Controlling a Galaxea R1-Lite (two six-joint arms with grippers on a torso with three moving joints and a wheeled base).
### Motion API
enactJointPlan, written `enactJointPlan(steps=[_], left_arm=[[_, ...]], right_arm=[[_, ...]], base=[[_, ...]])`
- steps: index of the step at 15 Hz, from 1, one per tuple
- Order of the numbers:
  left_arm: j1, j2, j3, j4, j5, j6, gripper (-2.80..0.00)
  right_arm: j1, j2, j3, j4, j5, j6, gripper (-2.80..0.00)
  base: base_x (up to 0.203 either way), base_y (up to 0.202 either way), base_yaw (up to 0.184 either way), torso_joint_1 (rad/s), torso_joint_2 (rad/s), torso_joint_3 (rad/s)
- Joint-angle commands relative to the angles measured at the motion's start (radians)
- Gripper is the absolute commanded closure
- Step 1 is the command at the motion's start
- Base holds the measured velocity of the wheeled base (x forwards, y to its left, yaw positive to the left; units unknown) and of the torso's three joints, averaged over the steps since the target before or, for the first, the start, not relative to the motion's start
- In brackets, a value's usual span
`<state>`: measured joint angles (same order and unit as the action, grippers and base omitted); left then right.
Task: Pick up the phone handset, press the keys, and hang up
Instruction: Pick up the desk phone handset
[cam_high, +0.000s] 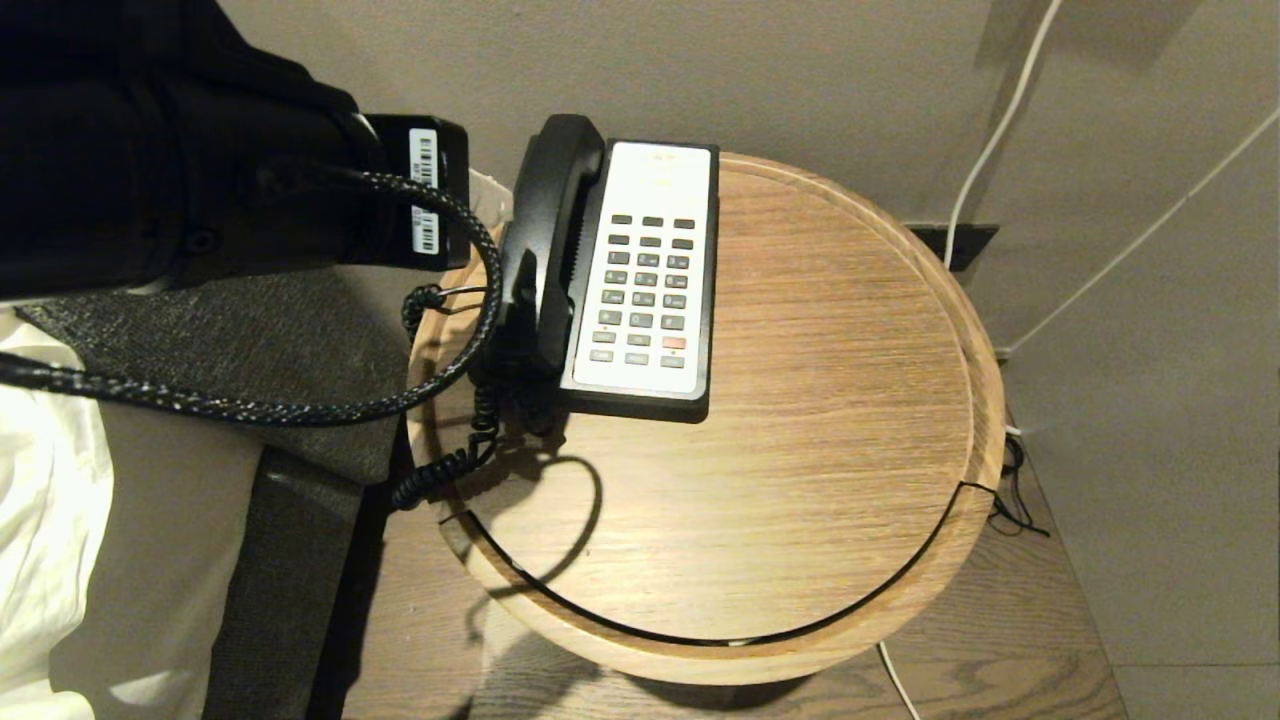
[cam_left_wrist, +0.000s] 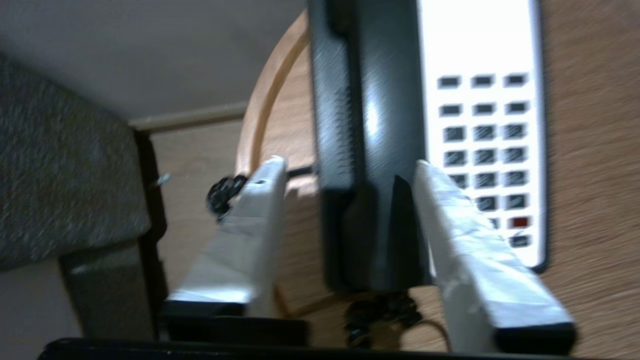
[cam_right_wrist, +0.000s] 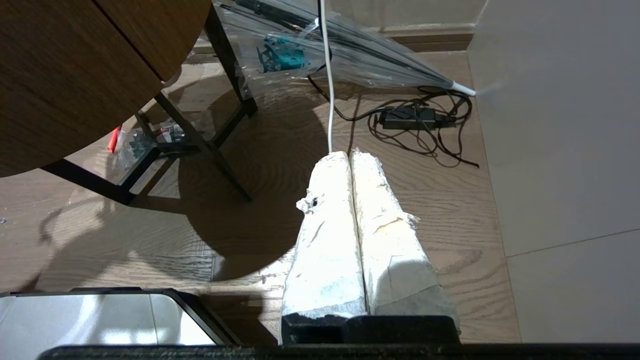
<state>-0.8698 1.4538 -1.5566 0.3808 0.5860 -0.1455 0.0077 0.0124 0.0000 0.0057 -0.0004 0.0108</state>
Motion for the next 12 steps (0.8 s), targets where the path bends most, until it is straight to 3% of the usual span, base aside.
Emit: enactJointPlan(steps=[1, 7, 12], left_arm=[[-0.018, 0.0, -0.007, -0.007, 0.003, -0.005, -2.8], [-0.095, 0.035, -0.02, -0.036, -0.001, -0.015, -2.8], [-0.101, 0.053, -0.034, -0.022, -0.014, -0.014, -2.8]], right_arm=[[0.0, 0.0, 0.0, 0.0, -0.001, 0.0, 0.0], [0.0, 0.0, 0.0, 0.0, -0.001, 0.0, 0.0], [0.0, 0.0, 0.0, 0.0, 0.0, 0.0, 0.0]], base=[[0.0, 0.0, 0.0, 0.0, 0.0, 0.0], [0.0, 0.0, 0.0, 0.0, 0.0, 0.0], [0.0, 0.0, 0.0, 0.0, 0.0, 0.0]])
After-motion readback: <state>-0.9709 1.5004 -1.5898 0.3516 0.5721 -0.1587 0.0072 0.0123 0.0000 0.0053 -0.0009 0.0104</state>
